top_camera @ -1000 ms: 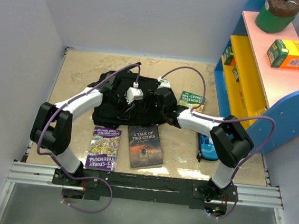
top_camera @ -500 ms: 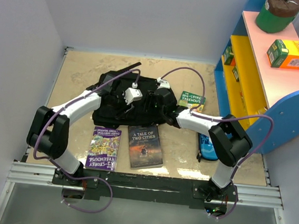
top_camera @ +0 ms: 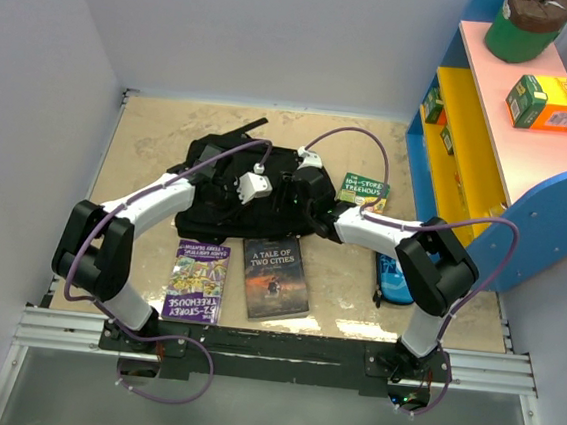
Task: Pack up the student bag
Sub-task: Zip the student bag at the center of the board.
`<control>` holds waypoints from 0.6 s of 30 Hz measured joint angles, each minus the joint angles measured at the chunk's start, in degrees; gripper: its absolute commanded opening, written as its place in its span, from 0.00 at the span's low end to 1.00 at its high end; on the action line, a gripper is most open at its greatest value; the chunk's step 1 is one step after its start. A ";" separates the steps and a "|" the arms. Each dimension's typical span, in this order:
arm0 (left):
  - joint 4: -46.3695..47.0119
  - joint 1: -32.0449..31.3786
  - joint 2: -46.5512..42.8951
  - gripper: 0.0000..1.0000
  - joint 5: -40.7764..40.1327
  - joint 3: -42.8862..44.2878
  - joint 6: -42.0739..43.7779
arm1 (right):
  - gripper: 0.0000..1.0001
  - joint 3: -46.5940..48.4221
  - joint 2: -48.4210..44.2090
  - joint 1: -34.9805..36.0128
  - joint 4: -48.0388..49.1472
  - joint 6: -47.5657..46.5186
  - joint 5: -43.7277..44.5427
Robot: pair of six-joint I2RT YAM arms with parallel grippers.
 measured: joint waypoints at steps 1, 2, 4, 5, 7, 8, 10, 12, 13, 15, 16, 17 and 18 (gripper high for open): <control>0.02 0.00 0.00 0.00 -0.48 0.00 0.13 | 0.44 0.00 0.00 0.00 0.09 0.00 -0.07; 0.02 0.00 0.00 0.00 -0.81 0.00 0.24 | 0.44 -0.02 0.04 0.00 0.20 0.00 -0.13; 0.09 0.00 0.00 0.00 -1.22 0.00 0.46 | 0.44 -0.04 0.07 0.02 0.50 0.02 -0.20; 0.11 0.00 0.00 0.00 -1.27 0.00 0.52 | 0.43 -0.11 0.07 0.04 0.74 0.02 -0.20; 0.15 0.00 0.00 0.00 -1.25 0.00 0.57 | 0.43 -0.20 0.07 0.11 0.96 0.00 -0.24; 0.22 0.00 0.00 0.00 -1.25 0.00 0.55 | 0.43 -0.28 0.07 0.24 1.09 -0.02 -0.22; 0.52 0.00 0.00 0.00 -1.22 0.02 0.48 | 0.43 -0.52 0.07 0.59 1.31 -0.07 -0.17; 1.11 0.00 0.00 0.00 -1.22 0.02 0.26 | 0.45 -0.87 0.09 1.31 1.75 -0.15 -0.15; 1.68 0.02 0.00 0.00 -1.22 0.02 -0.04 | 0.46 -1.18 0.11 1.88 2.12 -0.20 -0.15; 3.10 0.15 0.00 0.00 -1.25 0.02 -0.81 | 0.51 -2.19 0.11 3.23 3.69 -0.26 -0.17; 3.85 0.37 0.00 0.00 -1.18 0.07 -1.16 | 0.53 -2.97 0.11 3.67 4.70 -0.11 0.17; 4.42 0.70 0.00 0.00 -1.33 0.13 -1.99 | 0.55 -3.82 0.11 4.50 5.40 -0.13 0.22; 5.29 1.22 0.00 0.00 -1.75 0.24 -2.93 | 0.56 -4.59 0.15 4.81 5.92 -0.48 0.11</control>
